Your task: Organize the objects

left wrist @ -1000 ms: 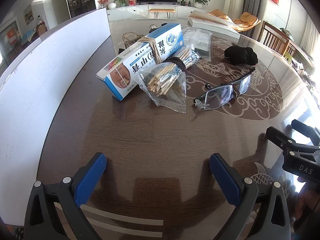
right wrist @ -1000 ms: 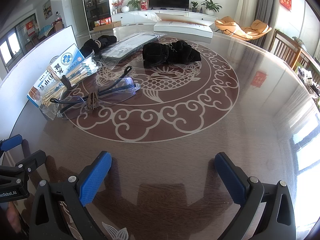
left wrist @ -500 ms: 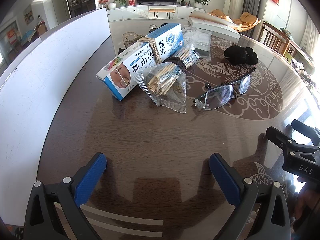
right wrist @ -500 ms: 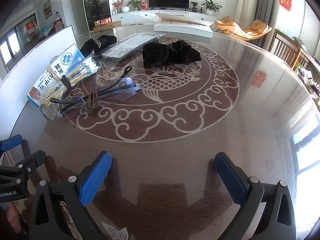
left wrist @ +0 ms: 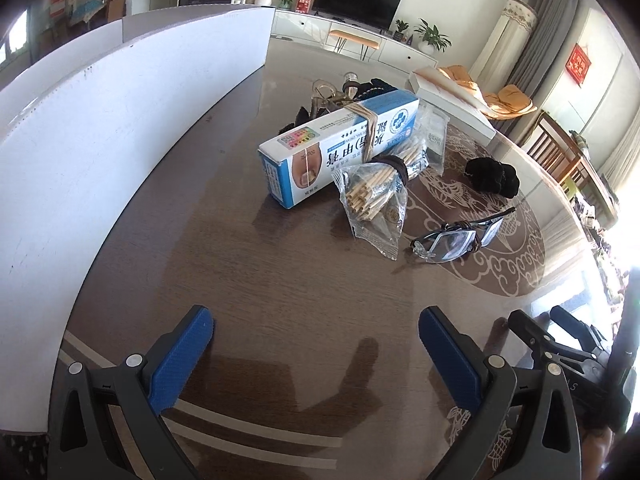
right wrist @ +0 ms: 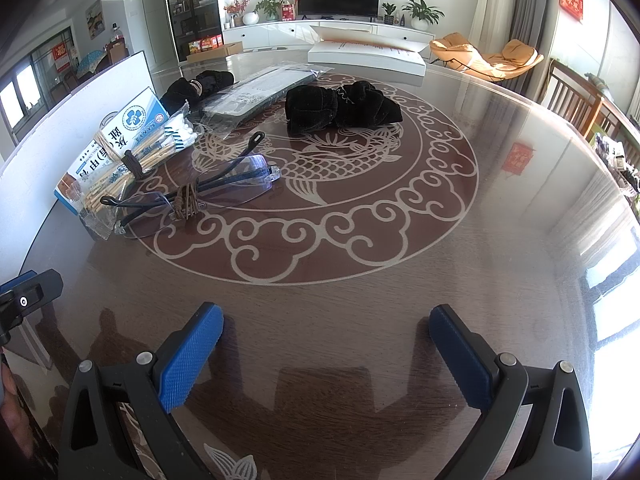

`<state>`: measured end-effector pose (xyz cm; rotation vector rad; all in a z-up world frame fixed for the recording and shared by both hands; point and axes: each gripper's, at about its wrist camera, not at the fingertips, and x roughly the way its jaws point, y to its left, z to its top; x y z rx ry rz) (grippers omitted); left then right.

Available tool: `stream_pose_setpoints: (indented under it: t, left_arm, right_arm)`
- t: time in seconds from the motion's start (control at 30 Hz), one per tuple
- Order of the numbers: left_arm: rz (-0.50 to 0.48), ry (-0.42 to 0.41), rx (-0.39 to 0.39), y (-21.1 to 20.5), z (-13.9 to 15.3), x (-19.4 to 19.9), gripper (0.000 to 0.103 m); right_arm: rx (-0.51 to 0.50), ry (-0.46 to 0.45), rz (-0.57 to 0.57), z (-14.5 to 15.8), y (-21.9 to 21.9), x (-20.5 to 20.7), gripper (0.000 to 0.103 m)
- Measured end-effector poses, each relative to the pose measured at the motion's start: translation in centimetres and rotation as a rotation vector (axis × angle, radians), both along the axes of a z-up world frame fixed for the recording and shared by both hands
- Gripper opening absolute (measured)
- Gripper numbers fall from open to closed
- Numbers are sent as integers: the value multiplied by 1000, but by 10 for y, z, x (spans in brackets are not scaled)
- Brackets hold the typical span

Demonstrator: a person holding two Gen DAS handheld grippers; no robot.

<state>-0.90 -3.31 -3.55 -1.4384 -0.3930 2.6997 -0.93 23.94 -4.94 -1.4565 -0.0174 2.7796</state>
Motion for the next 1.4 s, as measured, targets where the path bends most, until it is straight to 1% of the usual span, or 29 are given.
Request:
stream_pose_setpoints:
  t: [0.07, 0.17, 0.3, 0.47, 0.5, 0.57, 0.7, 0.77, 0.8, 0.87, 0.9, 0.93, 1.0, 1.03, 1.1, 1.23, 1.33, 1.4]
  left_arm:
    - [20, 2, 19, -4, 0, 0, 103]
    - [35, 5, 17, -5, 2, 2, 103]
    - [82, 27, 28, -13, 5, 4, 103]
    - [100, 13, 37, -16, 1, 1, 103]
    - [98, 10, 35, -15, 0, 1, 103]
    - [94, 10, 30, -13, 0, 0, 103]
    - [96, 13, 29, -12, -1, 0, 103]
    - [105, 13, 32, -13, -1, 0, 103]
    - [110, 13, 35, -15, -1, 0, 103]
    - [119, 17, 44, -17, -1, 0, 103]
    - [122, 19, 48, -17, 0, 0, 103]
    - [123, 20, 49, -17, 0, 0, 103]
    - [119, 19, 48, -16, -1, 0, 103]
    - [114, 17, 46, -15, -1, -1, 103]
    - [106, 14, 35, -11, -1, -2, 103]
    - [90, 11, 25, -7, -2, -3, 103]
    - [88, 10, 22, -7, -2, -3, 103]
    - [82, 9, 13, -4, -2, -3, 103]
  right_arm:
    - [0, 0, 0, 0, 0, 0, 103]
    - [0, 0, 0, 0, 0, 0, 103]
    - [-2, 0, 1, 0, 0, 0, 103]
    - [-3, -15, 2, 1, -2, -4, 103]
    - [-24, -23, -8, 2, -2, -7, 103]
    - [-111, -28, -23, 8, -5, -15, 103]
    - [-223, -18, -12, 20, -31, -46, 103]
    - [-235, -44, 5, 19, -49, -67, 103]
    - [-215, -62, 2, 16, -58, -76, 101]
    - [-183, -80, 4, 12, -73, -88, 92]
    - [-131, -77, 4, 11, -80, -91, 84]
    - [-86, -71, 19, 11, -86, -91, 68]
    - [-1, -58, 50, 12, -92, -88, 53]
    - [0, -54, 65, 12, -89, -84, 45]
    - [11, -57, 78, 14, -80, -76, 36]
    - [48, -58, 95, 14, -49, -55, 33]
    - [98, -34, 109, 15, -32, -36, 33]
    - [105, -11, 129, 14, -25, -26, 33]
